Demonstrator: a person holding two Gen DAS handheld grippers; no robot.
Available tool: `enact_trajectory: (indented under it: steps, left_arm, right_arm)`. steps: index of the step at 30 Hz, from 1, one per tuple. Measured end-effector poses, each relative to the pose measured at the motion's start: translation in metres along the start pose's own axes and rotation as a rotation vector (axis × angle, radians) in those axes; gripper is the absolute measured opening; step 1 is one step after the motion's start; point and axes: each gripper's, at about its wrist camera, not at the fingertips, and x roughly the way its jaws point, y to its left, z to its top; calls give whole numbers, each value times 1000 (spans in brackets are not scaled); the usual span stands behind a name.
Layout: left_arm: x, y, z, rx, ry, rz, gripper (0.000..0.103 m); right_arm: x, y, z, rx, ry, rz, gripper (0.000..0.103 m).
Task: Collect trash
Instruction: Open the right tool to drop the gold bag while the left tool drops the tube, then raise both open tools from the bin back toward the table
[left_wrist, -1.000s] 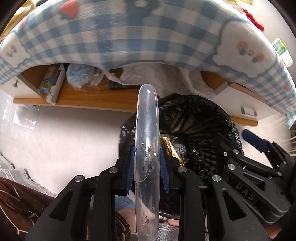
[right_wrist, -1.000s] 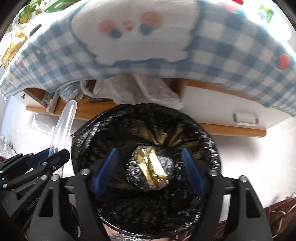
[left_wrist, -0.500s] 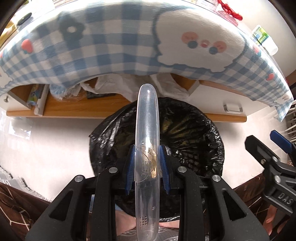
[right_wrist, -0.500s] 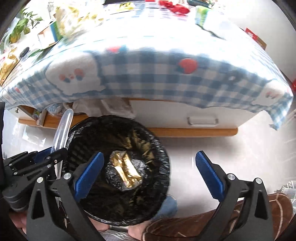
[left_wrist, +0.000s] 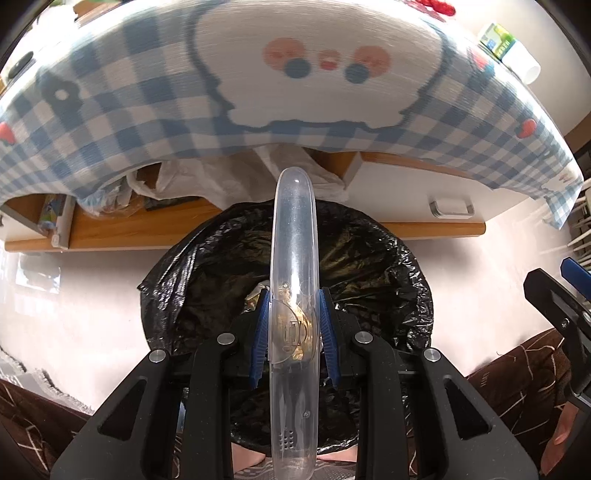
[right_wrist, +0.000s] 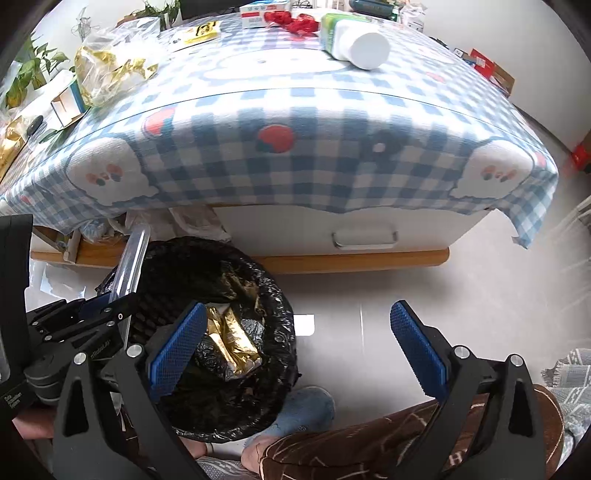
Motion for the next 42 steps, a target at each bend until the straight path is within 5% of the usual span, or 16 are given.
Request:
enact_trajectory:
  steps: [9,23,42]
  left_arm:
    - [-4,-6,-2,34,-35,18,28]
    - [-32,7,-3,31,-110,57,70]
    - [-115,43,13,-16,-285,54,96]
  right_arm:
    - [-3,-7,-2,20,-17,7,95]
    - [-6,-2,-2,5,-51,22,95]
    - [-50,-6,21,20,-160,4,95]
